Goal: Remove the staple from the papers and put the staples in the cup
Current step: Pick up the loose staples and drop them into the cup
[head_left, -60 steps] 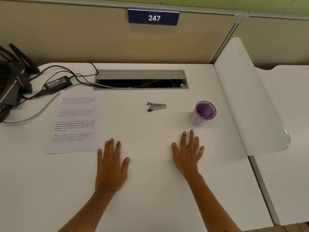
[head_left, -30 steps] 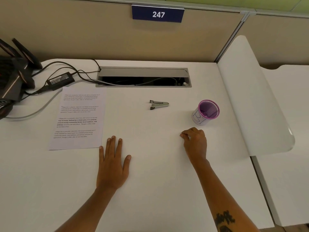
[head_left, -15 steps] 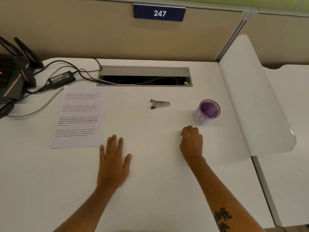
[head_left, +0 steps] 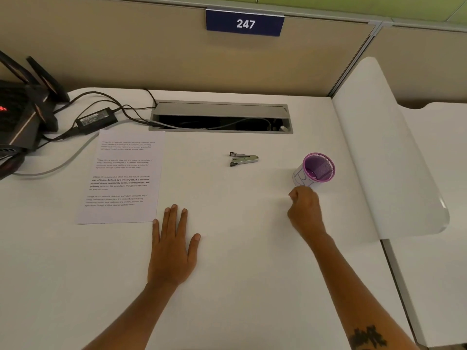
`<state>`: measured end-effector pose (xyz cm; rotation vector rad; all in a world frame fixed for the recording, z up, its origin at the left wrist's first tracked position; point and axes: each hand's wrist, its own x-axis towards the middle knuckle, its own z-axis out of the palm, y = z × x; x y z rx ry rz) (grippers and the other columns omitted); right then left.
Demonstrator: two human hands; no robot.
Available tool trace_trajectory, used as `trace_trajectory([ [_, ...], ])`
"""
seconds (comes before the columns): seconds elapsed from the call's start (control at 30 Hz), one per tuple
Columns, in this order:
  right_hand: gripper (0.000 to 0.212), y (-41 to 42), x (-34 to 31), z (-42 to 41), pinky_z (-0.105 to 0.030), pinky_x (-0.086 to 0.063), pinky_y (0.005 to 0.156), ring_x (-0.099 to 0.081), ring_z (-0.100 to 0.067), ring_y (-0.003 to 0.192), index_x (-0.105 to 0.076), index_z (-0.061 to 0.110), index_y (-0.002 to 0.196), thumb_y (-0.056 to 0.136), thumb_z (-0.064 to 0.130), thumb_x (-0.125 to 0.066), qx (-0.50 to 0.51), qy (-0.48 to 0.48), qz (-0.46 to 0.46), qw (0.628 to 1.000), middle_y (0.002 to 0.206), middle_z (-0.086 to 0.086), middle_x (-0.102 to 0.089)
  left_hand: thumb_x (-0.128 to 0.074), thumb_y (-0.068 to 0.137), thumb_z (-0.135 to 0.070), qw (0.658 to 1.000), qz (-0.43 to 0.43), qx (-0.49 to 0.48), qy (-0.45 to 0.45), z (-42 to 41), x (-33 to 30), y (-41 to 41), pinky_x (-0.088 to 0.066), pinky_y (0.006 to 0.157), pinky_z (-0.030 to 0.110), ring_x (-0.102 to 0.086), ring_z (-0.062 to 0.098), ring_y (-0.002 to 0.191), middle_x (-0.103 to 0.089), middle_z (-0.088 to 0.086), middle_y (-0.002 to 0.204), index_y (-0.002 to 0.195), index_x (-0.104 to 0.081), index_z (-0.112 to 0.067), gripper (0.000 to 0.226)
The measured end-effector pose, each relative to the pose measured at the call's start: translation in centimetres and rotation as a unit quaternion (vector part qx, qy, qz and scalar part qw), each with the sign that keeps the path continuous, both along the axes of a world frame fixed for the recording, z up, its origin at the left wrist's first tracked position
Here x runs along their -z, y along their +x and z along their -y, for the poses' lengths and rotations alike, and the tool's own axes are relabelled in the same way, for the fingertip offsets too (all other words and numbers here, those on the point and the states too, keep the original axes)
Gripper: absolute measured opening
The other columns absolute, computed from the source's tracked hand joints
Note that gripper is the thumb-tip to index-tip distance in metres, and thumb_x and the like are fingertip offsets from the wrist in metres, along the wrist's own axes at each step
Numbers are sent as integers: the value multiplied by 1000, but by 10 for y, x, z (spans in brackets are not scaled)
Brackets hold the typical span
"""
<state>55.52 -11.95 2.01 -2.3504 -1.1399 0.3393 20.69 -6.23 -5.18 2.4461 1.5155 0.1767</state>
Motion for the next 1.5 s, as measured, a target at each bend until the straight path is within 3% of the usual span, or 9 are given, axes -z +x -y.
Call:
trace_trajectory([
  [0.07,29,11,-27,-6,-39,-29,54,-39,-23,63,-41,7,67,68,-21,-36,23,28,-17,999,66,-7,-46,-30,107,-52,1000,2,-1,-1,0,0,0,-12,135,57,-7,25,168,-12,10,179,169,-20,-15,73],
  [0.2,13,43,-67,-17,-47,-50,69,-56,-37,81,-59,-6,85,89,-10,-47,71,35,8,997,89,-21,-64,-31,107,-52,1000,9,1,-2,0,-1,0,-13,135,58,-7,26,168,-12,10,179,169,-20,-15,74],
  [0.3,11,66,-72,-24,-33,-46,73,-59,-26,91,-66,0,103,97,4,-58,86,26,12,996,101,-12,-66,-29,107,-53,1000,7,1,-7,0,-1,0,-14,134,58,-7,25,168,-12,10,180,169,-19,-15,74],
  [0.57,15,82,-69,-23,-32,-55,70,-70,-33,78,-81,2,92,89,5,-67,72,54,59,994,86,-18,-78,-29,106,-53,1000,7,3,-5,1,-2,0,-12,135,58,-6,25,168,-12,10,180,169,-19,-15,75],
  [0.73,13,82,-66,-20,-15,-45,61,-69,-23,75,-79,8,89,84,2,-68,90,92,49,990,84,-9,-77,-30,106,-53,1000,8,2,-3,0,-1,0,-13,134,58,-8,25,168,-13,11,179,169,-20,-14,75],
  [0.87,13,81,-68,-16,-10,-43,63,-70,-21,78,-78,10,90,83,2,-70,99,98,32,990,87,-6,-77,-29,106,-53,1000,3,3,-2,0,0,0,-14,134,58,-7,25,168,-12,11,179,170,-19,-15,75],
  [1.1,11,45,-63,-3,-19,-55,73,-69,-13,72,-77,14,88,83,4,-77,30,118,7,993,81,5,-73,-30,106,-52,1000,1,5,1,0,-1,0,-15,134,59,-7,26,168,-13,11,179,170,-18,-14,75],
  [1.33,8,15,-4,13,-37,-60,76,-69,-17,78,-78,12,87,86,5,-75,-52,-11,-14,998,88,0,-77,-30,106,-53,1000,4,4,0,0,0,0,-15,134,59,-8,26,168,-14,11,179,169,-20,-14,75],
  [1.5,8,7,16,14,-27,-50,76,-67,-22,84,-79,9,98,90,11,-76,-59,-45,-13,997,96,-5,-75,-32,106,-51,1000,8,1,-1,0,0,1,-16,134,59,-10,27,168,-15,12,179,169,-22,-14,74],
])
